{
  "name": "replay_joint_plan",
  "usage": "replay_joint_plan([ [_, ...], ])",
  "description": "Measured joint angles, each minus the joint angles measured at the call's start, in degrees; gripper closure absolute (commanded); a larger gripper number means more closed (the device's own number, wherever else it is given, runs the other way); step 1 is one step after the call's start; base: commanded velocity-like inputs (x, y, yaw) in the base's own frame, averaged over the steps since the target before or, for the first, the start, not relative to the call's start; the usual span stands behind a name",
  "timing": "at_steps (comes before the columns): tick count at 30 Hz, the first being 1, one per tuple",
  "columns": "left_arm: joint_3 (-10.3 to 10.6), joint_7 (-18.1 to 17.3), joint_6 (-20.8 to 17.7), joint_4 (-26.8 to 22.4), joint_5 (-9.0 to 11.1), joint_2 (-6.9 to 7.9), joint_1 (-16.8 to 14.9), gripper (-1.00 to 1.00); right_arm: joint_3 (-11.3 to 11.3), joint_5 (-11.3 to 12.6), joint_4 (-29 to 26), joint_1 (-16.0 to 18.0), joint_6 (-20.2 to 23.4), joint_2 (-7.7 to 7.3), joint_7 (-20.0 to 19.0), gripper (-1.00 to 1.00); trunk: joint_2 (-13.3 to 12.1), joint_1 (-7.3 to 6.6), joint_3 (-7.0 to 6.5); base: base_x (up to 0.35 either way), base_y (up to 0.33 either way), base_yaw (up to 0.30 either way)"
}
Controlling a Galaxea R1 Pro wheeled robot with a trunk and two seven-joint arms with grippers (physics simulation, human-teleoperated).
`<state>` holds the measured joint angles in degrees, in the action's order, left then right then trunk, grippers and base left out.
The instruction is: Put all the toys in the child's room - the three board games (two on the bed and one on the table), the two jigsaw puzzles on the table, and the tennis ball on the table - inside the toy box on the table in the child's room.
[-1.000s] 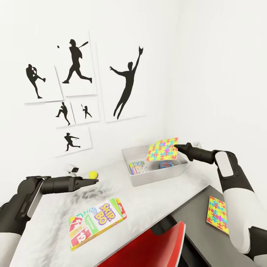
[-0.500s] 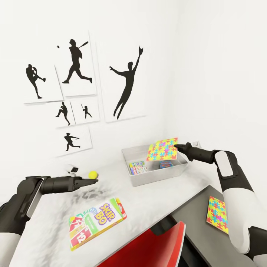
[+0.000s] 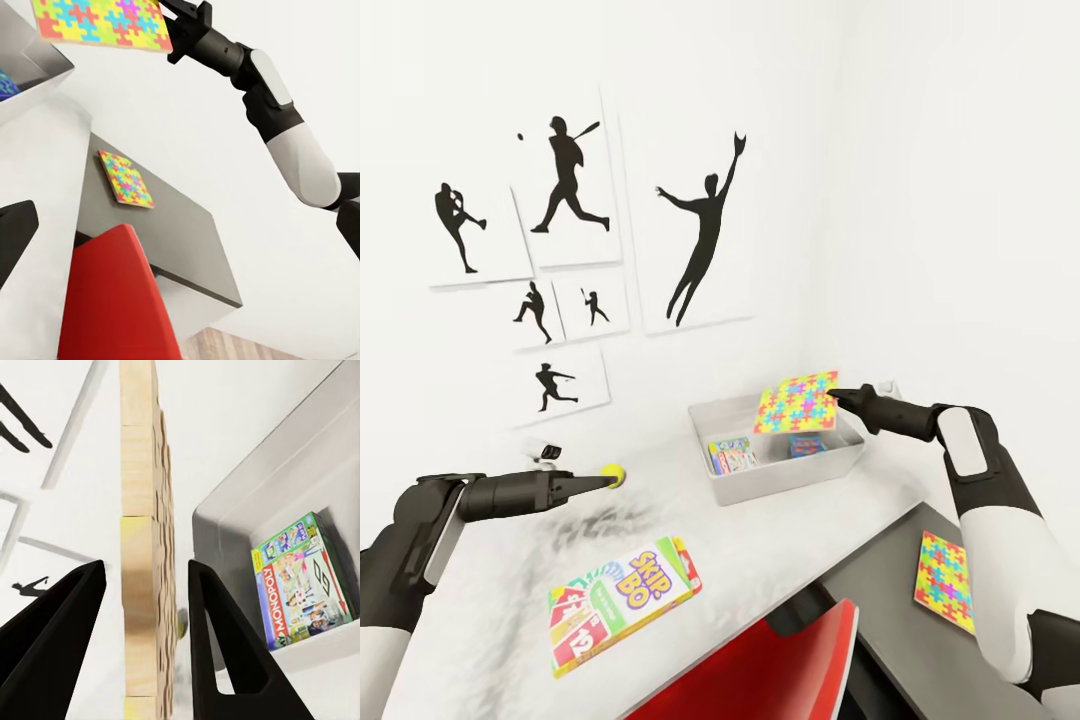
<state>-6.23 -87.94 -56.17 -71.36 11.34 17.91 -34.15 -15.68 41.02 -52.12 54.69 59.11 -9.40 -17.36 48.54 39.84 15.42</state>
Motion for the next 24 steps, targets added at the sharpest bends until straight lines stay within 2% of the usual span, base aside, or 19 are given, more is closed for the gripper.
replay_joint_plan([
  [14,0.07,0.01,0.00,0.00,0.00,0.00,0.00,-1.00,0.21,-0.37,0.06,-0.09,-0.29,0.36,0.06,1.00,-5.62,-3.08,-2.52,0.000,0.000,0.000],
  [17,0.07,0.01,0.00,0.00,0.00,-0.06,0.00,-1.00,0.32,-0.62,1.41,0.39,-0.36,0.40,1.19,1.00,-6.83,-3.74,-3.06,0.000,0.000,0.000],
  [20,0.14,0.05,0.00,0.00,0.00,-0.15,0.00,-1.00,0.57,-0.64,7.65,5.05,-0.41,0.66,5.43,1.00,-8.04,-4.40,-3.60,0.000,0.000,0.000],
  [24,0.06,0.06,0.00,0.00,0.00,-0.07,0.00,-1.00,0.77,-0.84,20.41,12.17,-1.91,1.58,9.15,1.00,-9.64,-5.28,-4.32,0.000,0.000,0.000],
])
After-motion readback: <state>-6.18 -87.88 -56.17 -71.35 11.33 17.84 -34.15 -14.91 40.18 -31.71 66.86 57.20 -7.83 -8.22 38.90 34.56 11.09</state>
